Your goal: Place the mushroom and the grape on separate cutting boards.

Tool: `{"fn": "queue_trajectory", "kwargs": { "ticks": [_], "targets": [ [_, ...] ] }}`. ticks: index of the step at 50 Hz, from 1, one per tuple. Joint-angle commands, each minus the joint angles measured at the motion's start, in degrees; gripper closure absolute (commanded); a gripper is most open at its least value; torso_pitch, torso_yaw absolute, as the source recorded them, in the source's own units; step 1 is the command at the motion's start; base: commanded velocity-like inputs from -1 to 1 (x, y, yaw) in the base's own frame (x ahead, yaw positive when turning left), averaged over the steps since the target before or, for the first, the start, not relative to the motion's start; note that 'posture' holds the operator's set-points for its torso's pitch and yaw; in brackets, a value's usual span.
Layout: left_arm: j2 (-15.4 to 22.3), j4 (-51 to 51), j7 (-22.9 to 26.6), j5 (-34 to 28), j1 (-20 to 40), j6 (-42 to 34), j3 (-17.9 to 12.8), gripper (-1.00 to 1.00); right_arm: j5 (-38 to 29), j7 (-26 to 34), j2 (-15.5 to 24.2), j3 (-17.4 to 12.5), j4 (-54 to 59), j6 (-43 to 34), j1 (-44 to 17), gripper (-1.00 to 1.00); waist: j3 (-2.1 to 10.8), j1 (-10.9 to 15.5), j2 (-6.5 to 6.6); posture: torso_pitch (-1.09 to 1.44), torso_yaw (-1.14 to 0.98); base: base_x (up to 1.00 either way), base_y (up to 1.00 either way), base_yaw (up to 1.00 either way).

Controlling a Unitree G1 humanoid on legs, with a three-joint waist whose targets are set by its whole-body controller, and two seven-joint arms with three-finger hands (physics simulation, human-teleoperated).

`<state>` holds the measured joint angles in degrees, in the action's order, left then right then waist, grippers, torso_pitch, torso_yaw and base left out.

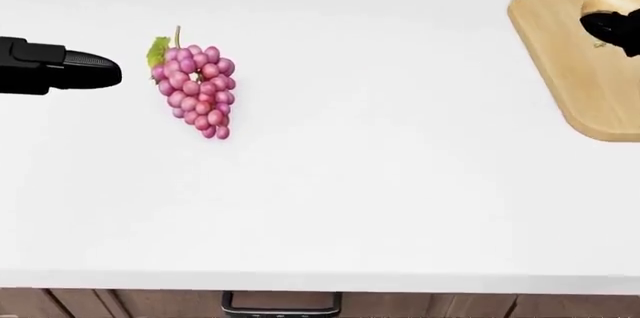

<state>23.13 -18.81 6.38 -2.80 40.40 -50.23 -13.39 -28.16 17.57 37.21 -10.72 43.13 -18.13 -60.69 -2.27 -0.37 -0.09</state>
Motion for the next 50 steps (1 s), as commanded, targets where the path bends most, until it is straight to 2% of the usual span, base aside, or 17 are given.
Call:
{"fn": "queue_trajectory", "kwargs": {
  "ticks": [1, 4, 10, 24, 26, 33, 50],
  "targets": [
    [0.7, -1.6, -0.2, -0.2, 1.7, 1.6, -0.4, -1.0, 0.1, -3.8, 0.8, 0.0, 0.6, 4.3, -3.3, 0.63, 1.61, 0.1, -0.17, 0.0, 0.0, 0.0, 0.0, 0.0],
    [0.8, -1.8, -0.2, -0.2, 1.7, 1.4, -0.6, -1.0, -0.6, -8.2, 0.8, 0.9, 6.7, 7.7, -5.1, 0.63, 1.68, 0.1, -0.12, 0.0, 0.0, 0.0, 0.0, 0.0],
    [1.1, -2.7, 0.0, 0.0, 1.0, 1.0, -1.1, -1.0, -2.4, -13.5, 0.6, 1.9, 12.6, 11.2, -6.1, 0.63, 1.69, 0.3, -0.1, 0.0, 0.0, 0.0, 0.0, 0.0],
    [1.1, -3.2, 0.0, 0.0, 0.3, 0.9, -1.1, -1.0, -4.5, -17.8, 1.2, 2.1, 14.6, 12.3, -4.6, 0.62, 1.77, 0.6, -0.46, 0.0, 0.0, 0.0, 0.0, 0.0],
    [1.1, -3.0, -0.1, -0.1, 0.5, 0.9, -1.0, -1.0, -4.5, -18.0, 1.4, 2.0, 14.5, 12.2, -4.4, 0.58, 1.76, 0.6, -0.51, 0.0, 0.0, 0.0, 0.0, 0.0],
    [1.3, -2.8, 0.0, -0.1, 1.4, 0.5, -0.9, -1.0, -4.9, -17.4, 1.5, 2.0, 13.7, 11.8, -3.4, 0.23, 1.74, 0.6, -0.56, 0.0, 0.0, 0.0, 0.0, 0.0],
    [1.4, -2.7, 0.3, -0.5, 1.3, 0.5, -1.0, -1.0, -4.8, -18.0, 0.7, 2.2, 15.2, 12.8, -2.0, -0.06, 1.9, 0.6, -0.56, 0.0, 0.0, 0.0, 0.0, 0.0]
  ]
}}
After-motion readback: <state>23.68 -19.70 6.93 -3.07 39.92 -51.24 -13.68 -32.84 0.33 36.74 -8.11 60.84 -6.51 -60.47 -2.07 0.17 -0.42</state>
